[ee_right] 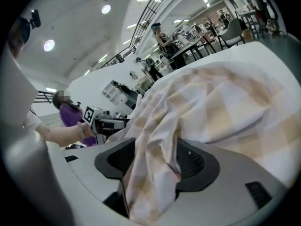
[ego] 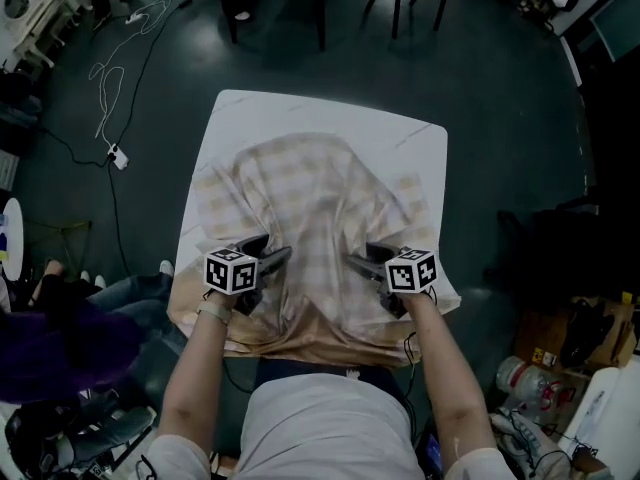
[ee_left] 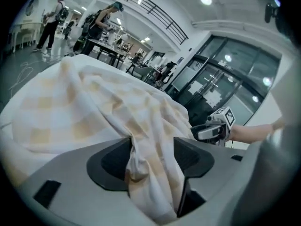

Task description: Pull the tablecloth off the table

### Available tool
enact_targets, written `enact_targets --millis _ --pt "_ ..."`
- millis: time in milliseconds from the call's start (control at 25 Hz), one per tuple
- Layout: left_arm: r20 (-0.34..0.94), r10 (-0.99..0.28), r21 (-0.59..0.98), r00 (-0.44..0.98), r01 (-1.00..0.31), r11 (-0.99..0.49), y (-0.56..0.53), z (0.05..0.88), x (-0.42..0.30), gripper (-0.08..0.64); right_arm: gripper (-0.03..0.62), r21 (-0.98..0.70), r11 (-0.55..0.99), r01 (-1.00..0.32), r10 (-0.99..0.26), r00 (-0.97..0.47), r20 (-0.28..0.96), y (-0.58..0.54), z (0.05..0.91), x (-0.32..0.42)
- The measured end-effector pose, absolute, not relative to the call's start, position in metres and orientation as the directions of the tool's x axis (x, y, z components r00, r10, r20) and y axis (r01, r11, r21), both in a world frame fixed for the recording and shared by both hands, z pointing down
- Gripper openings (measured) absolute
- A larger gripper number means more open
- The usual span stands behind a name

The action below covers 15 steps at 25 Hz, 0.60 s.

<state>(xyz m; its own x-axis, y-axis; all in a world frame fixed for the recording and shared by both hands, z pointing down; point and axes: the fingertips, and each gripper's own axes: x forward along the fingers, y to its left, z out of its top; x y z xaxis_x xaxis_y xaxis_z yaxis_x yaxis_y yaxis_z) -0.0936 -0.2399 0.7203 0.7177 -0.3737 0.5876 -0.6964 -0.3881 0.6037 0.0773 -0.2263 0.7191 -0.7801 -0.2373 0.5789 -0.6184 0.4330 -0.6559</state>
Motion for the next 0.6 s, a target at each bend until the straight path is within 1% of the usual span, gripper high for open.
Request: enact_targets --millis 40,120,280,360,480,600 --pt "0.586 -0.359 0.605 0.727 -0.687 -0.403 -0.237 0.720 -0.085 0.281 0.255 -0.653 0.445 -0.613 -0.223 -0.782 0.582 -0.223 0.720 0.069" --pt "0.585 -0.336 0.606 0.738 -0.673 -0.423 -0.232 0.720 -0.070 0.296 0.278 -0.634 0.466 -0.618 -0.212 -0.773 0.598 -0.220 0.725 0.056" --pt "0.621 -0.302 0.576 0.723 -0.683 -0.449 -0.225 0.733 -0.051 0.305 0.291 -0.610 0.461 -0.644 -0.225 -0.750 0.622 -0.220 0.735 0.037" --pt "0.655 -0.301 0.538 0.693 -0.708 -0.458 -0.224 0.741 -0.046 0.305 0.291 -0.574 0.463 -0.675 -0.229 -0.717 0.658 -0.220 0.741 0.033" --pt "0.705 -0.331 0.450 0.627 -0.757 -0.474 -0.224 0.751 -0.047 0.304 0.290 -0.456 0.501 -0.736 -0.253 -0.628 0.736 -0.221 0.751 0.034" --pt "0.742 -0.376 0.330 0.555 -0.791 -0.515 -0.222 0.759 -0.048 0.302 0.288 -0.321 0.548 -0.772 -0.315 -0.546 0.776 -0.221 0.756 0.034"
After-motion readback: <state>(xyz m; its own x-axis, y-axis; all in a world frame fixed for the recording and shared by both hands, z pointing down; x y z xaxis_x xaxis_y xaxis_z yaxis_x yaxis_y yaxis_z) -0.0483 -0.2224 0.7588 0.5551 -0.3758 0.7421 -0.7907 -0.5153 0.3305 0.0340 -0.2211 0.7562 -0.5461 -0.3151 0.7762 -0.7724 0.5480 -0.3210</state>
